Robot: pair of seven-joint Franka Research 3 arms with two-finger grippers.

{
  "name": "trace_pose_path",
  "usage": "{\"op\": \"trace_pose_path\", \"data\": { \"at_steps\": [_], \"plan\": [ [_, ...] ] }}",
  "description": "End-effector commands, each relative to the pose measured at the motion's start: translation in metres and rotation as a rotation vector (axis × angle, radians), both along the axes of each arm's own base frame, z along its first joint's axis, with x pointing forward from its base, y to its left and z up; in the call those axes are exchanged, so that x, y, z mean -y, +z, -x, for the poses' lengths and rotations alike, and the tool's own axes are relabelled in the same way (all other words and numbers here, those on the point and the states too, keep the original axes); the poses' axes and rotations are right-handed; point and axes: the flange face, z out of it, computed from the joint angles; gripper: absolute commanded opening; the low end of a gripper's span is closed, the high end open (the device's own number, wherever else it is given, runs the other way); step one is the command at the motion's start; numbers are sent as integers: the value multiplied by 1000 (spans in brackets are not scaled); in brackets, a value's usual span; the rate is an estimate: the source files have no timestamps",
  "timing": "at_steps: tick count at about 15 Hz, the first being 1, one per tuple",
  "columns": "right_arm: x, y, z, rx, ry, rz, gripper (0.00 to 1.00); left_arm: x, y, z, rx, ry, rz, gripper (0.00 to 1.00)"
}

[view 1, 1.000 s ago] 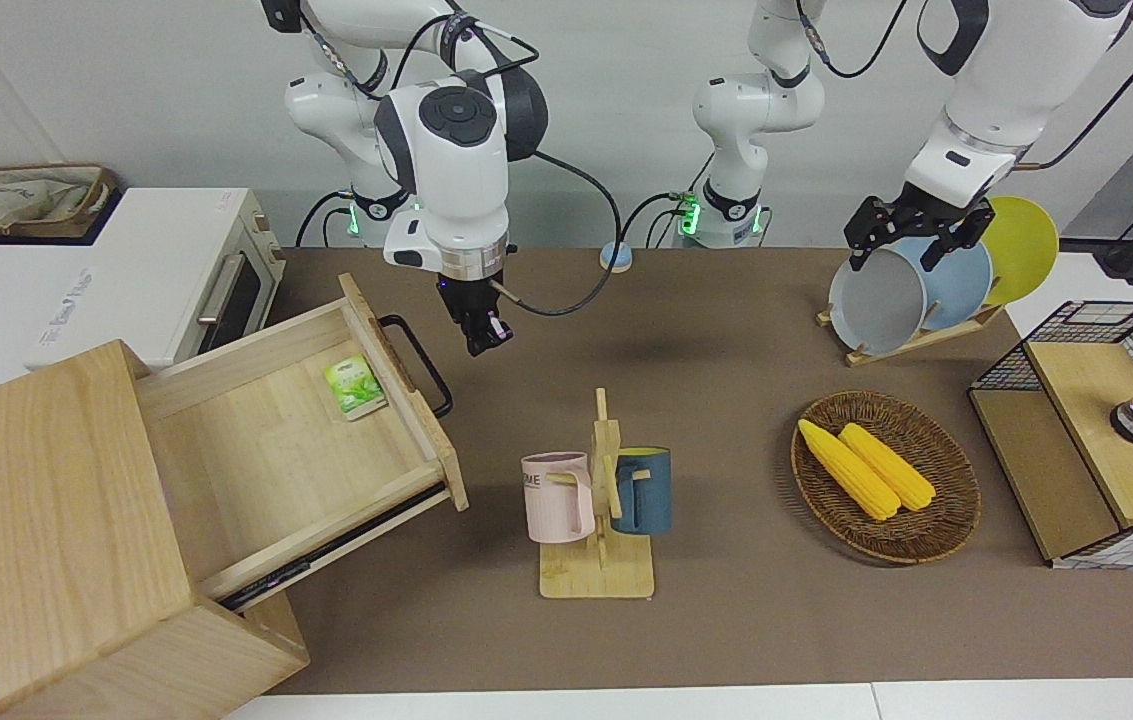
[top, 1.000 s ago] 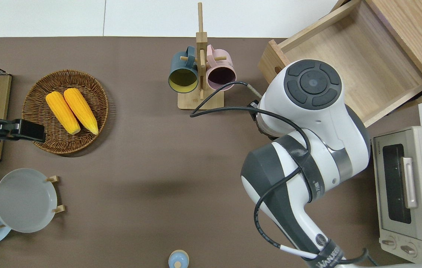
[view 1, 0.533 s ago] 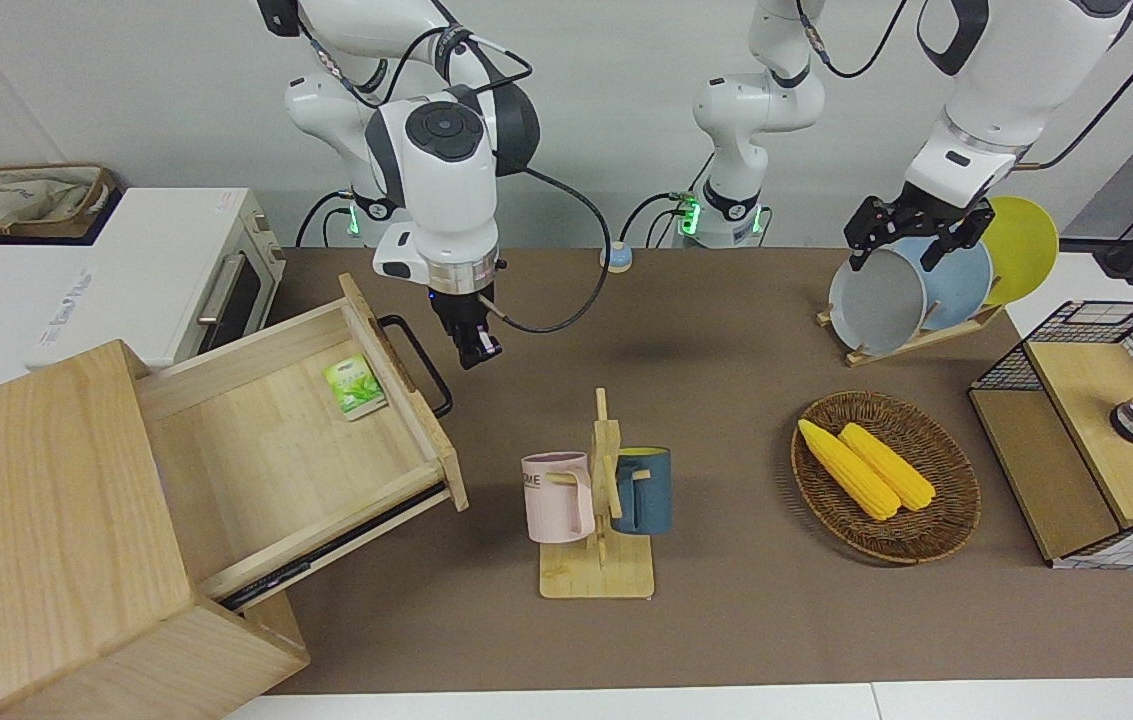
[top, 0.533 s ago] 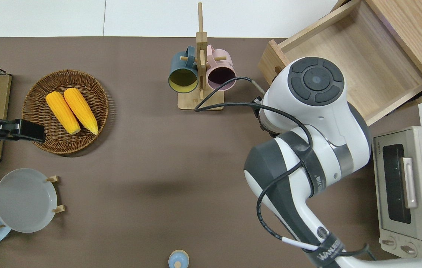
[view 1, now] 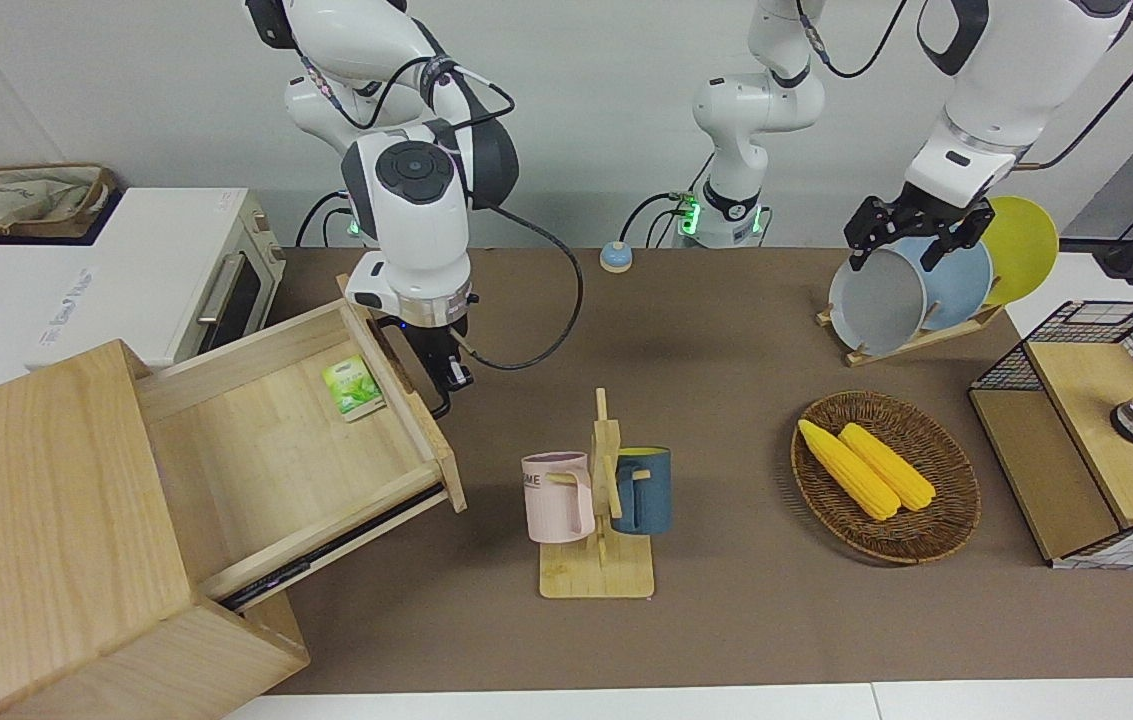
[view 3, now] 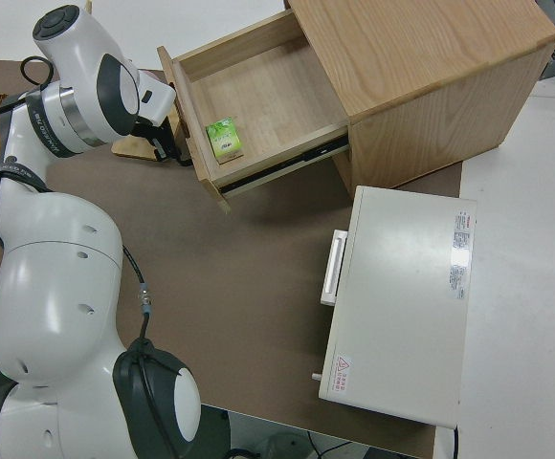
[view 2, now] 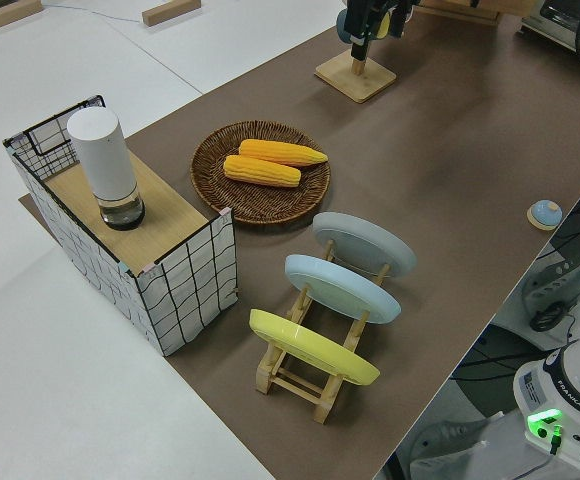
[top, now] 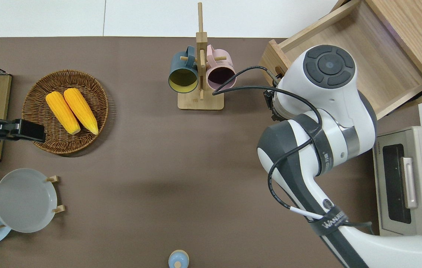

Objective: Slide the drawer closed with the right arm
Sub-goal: 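Continue pushing the drawer farther in with the right arm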

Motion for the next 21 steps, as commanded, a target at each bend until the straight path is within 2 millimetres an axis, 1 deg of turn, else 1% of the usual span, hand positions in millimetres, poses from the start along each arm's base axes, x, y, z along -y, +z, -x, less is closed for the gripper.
{"op": "trace_pose_path", "data": {
  "at_steps": [1,2,5,6,9,10,15,21],
  "plan": [
    [4,4,-15,34,0,21,0,-1,3,-2,-6,-12,-16,993],
    [13,3,-19,32,-12,20,0,-1,4,-2,-5,-12,-16,993],
    [36,11,-27,42,-3,15,0,-1,3,-2,-6,-12,-16,993],
    [49,11,-30,41,-9,14,0,-1,4,-2,-5,-12,-16,993],
    [70,12,-38,43,-20,10,0,-1,4,-2,-5,-12,-16,993],
    [84,14,-43,47,-26,5,0,-1,4,-2,-5,-12,-16,993],
    [119,16,-56,57,-4,0,0,-1,3,-2,-6,-12,-16,993],
    [169,20,-68,70,53,-15,0,-1,4,-2,-5,-12,-16,993]
  ]
}}
